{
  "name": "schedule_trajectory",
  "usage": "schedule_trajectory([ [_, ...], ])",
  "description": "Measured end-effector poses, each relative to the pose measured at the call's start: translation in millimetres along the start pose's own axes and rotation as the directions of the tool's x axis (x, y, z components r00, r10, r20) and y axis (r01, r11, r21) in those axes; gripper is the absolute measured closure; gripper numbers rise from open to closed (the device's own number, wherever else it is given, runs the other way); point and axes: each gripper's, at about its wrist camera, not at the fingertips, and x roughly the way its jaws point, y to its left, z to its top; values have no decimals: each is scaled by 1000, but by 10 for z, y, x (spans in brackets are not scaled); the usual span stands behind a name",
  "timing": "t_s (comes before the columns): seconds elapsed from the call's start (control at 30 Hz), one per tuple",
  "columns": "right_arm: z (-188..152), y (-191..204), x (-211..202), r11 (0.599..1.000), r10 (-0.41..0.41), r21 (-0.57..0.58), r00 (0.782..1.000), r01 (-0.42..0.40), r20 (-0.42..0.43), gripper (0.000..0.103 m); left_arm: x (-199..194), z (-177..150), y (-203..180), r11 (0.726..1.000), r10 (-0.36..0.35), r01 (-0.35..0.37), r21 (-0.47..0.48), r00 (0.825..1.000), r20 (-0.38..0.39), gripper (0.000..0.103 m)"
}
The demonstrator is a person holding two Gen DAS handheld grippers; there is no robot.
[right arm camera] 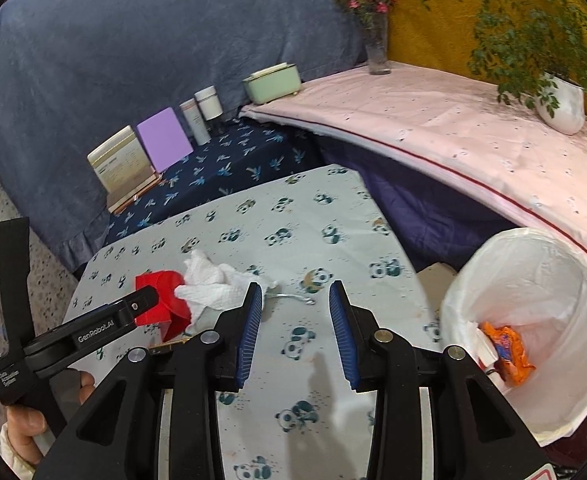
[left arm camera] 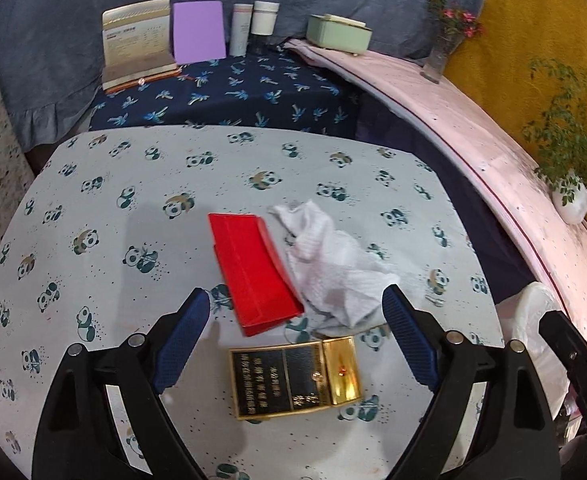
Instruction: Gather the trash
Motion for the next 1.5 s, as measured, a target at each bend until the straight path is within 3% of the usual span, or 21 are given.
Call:
schedule_trajectory([
  [0.23,-32,278,292,999,36,-38,998,-39,-57,68,197,74,167,1000,-2,1,-27,999,-39,20],
  [0.33,-51,381,410,997,49,-53,996,-53,-79,68,273,106,216,1000,-13,12,-28,998,-55,29],
  [0.53,-63,578,665,994,71,-73,990,-80,-124,68,411,155,305,998,-42,38,-40,995,-87,53],
  [0.67,-71,674,811,992,83,-79,985,-95,-148,68,447,171,348,997,-67,63,-42,992,-103,83],
  [0.73,-72,713,878,991,87,-85,983,-101,-159,68,453,180,366,997,-76,72,-42,992,-105,91],
  [0.87,-76,798,999,989,87,-102,980,-106,-176,68,449,201,396,996,-88,84,-40,991,-101,97],
  [1.13,-68,868,1220,988,61,-129,980,-86,-192,68,398,226,437,995,-92,89,-40,992,-87,99],
  [1.27,-19,817,1249,989,60,-120,981,-83,-185,95,365,221,436,996,-88,86,-33,993,-81,99],
  [1.5,146,692,975,991,97,-81,989,-106,-112,98,250,222,363,995,-96,95,-19,993,-63,101],
])
